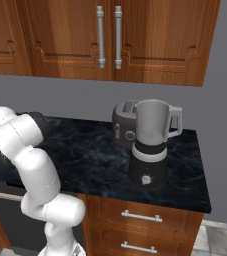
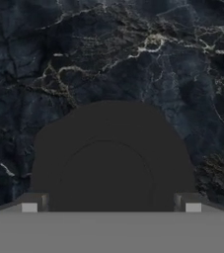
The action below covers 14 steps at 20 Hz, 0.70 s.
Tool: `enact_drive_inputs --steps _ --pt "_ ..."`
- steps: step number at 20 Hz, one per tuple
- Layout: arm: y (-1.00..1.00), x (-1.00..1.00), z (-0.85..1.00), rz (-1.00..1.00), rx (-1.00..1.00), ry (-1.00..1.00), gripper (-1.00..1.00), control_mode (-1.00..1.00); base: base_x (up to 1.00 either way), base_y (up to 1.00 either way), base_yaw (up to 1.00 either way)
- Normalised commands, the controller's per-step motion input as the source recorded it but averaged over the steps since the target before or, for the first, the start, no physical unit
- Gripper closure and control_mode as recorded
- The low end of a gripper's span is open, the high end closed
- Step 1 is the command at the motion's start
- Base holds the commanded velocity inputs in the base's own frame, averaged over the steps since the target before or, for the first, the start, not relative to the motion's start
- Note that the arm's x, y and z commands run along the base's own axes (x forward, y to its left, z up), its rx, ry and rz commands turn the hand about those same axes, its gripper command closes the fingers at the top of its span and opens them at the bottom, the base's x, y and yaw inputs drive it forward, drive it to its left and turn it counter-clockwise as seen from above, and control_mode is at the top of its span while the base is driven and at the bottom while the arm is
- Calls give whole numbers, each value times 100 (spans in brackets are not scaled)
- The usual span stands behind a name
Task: Close the lid blender by securely placing the lid on top.
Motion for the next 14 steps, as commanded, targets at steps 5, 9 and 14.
enact_drive_inputs --steps 5,9,14 --pt "2 9 -23 0 0 0 -100 -100 0 0 0" --pt "1 1 -41 0 0 0 -100 -100 0 0 0" --pt "5 -1 -57 0 0 0 -100 -100 0 0 0"
